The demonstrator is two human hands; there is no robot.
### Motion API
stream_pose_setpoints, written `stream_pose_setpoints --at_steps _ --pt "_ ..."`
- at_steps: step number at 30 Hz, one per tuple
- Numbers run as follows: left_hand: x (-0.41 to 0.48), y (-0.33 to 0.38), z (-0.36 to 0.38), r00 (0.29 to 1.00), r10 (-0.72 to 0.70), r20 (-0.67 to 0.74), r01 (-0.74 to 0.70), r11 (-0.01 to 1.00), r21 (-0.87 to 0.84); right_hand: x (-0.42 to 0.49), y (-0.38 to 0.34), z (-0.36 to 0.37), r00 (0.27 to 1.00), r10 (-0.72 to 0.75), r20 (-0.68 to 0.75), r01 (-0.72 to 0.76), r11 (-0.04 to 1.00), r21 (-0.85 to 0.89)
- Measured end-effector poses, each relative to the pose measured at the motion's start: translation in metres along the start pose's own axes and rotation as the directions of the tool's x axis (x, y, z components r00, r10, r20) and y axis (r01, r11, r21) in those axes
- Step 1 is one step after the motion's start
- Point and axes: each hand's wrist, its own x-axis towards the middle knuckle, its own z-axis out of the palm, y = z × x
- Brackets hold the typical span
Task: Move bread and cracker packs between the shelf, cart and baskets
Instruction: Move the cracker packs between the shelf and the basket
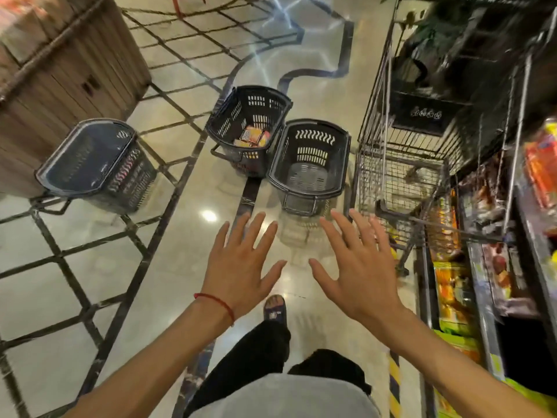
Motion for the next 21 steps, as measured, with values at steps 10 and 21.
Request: stream_pose_setpoints --at_steps 10,21 --pt "0.228 -0.107 0.003 0.996 0.052 0.079 -0.054 0.998 0.033 0.240 0.020 0.037 0.996 0.095 0.000 -0.094 0.995 0.040" --pt "0.431 -0.210 0.023 0.984 -0.010 0.178 -0.008 0.995 0.098 0.462 0.044 0.119 0.997 0.001 0.083 -0.011 0.993 0.114"
